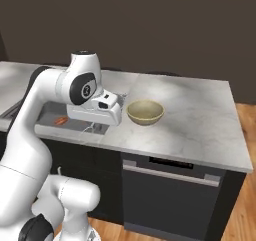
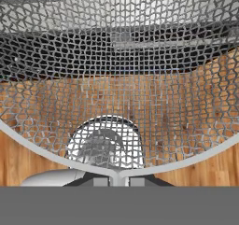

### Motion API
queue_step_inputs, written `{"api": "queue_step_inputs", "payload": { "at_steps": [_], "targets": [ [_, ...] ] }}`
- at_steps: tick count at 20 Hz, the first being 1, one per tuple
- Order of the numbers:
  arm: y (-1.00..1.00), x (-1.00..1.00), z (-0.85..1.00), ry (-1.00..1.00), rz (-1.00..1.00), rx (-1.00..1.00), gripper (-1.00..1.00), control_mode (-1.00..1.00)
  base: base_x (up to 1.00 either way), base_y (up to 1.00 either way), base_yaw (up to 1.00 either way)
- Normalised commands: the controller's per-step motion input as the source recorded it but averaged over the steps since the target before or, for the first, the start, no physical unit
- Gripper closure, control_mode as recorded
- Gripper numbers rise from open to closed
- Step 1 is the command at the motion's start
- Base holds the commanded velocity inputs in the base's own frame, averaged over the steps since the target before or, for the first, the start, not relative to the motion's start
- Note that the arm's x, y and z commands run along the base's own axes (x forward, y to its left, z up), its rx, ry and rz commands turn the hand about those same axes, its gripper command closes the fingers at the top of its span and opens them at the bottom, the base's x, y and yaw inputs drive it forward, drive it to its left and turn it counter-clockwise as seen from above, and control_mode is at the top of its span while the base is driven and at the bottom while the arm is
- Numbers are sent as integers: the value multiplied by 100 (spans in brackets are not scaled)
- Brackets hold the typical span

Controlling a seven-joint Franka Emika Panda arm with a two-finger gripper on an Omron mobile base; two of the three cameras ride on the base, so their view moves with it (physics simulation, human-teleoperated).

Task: Pick the strainer and bowl and place them in the sink. Then turn on the water.

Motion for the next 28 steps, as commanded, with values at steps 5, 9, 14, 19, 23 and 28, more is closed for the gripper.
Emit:
{"api": "queue_step_inputs", "payload": {
  "at_steps": [5, 9, 14, 19, 23, 28],
  "targets": [
    [0, 0, 0, 0, 0, 0, 100, 100, 50, 0, -7],
    [0, 0, 0, 0, 0, 0, 100, 100, 48, 0, -7],
    [0, 0, 0, 0, 0, 0, 100, 100, 58, 0, -3],
    [0, 0, 0, 0, 0, 0, 100, 100, 47, 5, -1],
    [0, 0, 0, 0, 0, 0, 100, 100, 14, 7, 0],
    [0, 0, 0, 0, 0, 0, 100, 100, 3, 11, 0]
  ]
}}
